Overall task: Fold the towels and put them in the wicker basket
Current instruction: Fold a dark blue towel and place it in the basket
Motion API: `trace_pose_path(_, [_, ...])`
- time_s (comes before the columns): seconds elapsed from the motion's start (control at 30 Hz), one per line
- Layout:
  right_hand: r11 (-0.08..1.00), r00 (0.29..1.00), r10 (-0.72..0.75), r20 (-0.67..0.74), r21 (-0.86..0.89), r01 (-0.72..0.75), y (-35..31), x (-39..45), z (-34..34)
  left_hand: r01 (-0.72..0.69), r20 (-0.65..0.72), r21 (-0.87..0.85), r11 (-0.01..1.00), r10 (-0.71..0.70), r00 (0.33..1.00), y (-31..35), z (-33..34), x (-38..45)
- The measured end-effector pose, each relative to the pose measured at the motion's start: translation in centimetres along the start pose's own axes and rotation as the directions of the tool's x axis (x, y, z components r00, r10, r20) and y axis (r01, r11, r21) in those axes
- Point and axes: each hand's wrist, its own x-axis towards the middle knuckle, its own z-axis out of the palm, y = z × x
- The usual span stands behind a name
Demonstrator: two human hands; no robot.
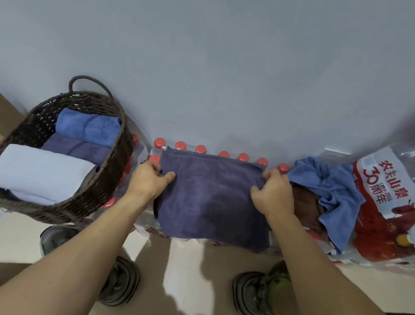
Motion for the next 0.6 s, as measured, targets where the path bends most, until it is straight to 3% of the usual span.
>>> trace_pose_path(0.13, [0.997,0.997,-0.057,-0.047,0.043,0.059,0.0,3.7,0.6,-0.046,0.023,0.010,0.999,0.045,0.999,1.5,0.0,2.9])
trace_pose_path(0.3, [0.995,0.991,-0.101,0.092,0.023,0.100,1.8,6.8,1.7,-0.192,0.111,0.347,0.918,0.163,0.980,2.3,0.0,5.9])
trace_pose_path(0.4, [0.989,0.987,-0.145,0.069,0.027,0.143,2.5,7.8,2.7,-0.259,0.148,0.389,0.884,0.218,0.965,2.3,0.0,7.2])
trace_pose_path(0.5, [0.987,1.000,0.002,0.015,0.160,-0.004,2.5,8.7,3.0,-0.304,0.188,0.400,0.865,0.248,0.951,2.0,0.2,8.1])
trace_pose_path(0.6, [0.978,0.992,0.124,0.035,0.165,-0.128,2.7,9.3,3.1,-0.327,0.194,0.415,0.849,0.268,0.944,2.0,0.6,8.8])
